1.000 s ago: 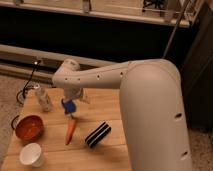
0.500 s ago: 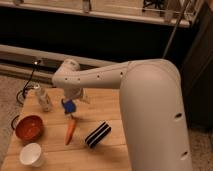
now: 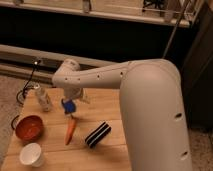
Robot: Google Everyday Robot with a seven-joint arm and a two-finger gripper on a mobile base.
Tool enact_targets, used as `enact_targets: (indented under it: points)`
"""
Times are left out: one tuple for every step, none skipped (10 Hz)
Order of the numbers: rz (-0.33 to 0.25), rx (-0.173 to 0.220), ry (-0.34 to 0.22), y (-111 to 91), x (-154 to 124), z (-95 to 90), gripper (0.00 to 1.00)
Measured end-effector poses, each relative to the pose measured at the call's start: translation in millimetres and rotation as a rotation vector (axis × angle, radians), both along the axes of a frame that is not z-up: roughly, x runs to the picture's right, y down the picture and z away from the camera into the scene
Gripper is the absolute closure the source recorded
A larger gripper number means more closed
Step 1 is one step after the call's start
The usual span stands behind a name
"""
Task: Place the pepper in the ceramic cup
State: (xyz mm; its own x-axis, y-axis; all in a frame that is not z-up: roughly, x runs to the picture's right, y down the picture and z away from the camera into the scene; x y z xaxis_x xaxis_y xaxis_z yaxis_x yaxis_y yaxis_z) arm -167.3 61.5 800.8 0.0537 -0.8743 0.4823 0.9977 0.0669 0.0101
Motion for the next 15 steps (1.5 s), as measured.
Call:
enact_targets:
  points:
    - [0.0, 0.0, 0.0, 0.0, 0.0, 0.0, 0.2]
    - [0.0, 0.0, 0.0, 0.0, 0.0, 0.0, 0.2]
    - [0.0, 0.0, 0.0, -0.1, 0.0, 0.0, 0.2]
    - [0.0, 0.0, 0.0, 0.0, 0.0, 0.0, 0.2]
    - [0.0, 0.0, 0.0, 0.0, 0.0, 0.0, 0.2]
    - [0.0, 0.0, 0.0, 0.0, 0.0, 0.0, 0.2]
    - [0.0, 0.0, 0.0, 0.0, 0.0, 0.0, 0.2]
    - [0.0, 0.0, 0.0, 0.0, 0.0, 0.0, 0.2]
    - [0.0, 0.0, 0.0, -0.2, -0.1, -0.2, 0.2]
    - [0.0, 0.0, 0.0, -0.2, 0.0, -0.2, 0.2]
    - [0.0, -0.001, -0.002, -0.3, -0.4, -0.4, 0.2]
    - [-0.002, -0.012, -0.009, 2.7, -1.8, -0.3, 0.2]
    - [-0.014, -0.048, -0.031, 15.0, -8.1, -0.8, 0.2]
    - [-0.04, -0.108, -0.069, 37.2, -22.5, -5.4, 0.2]
    - [-0.068, -0.16, -0.095, 56.9, -33.7, -10.5, 0.2]
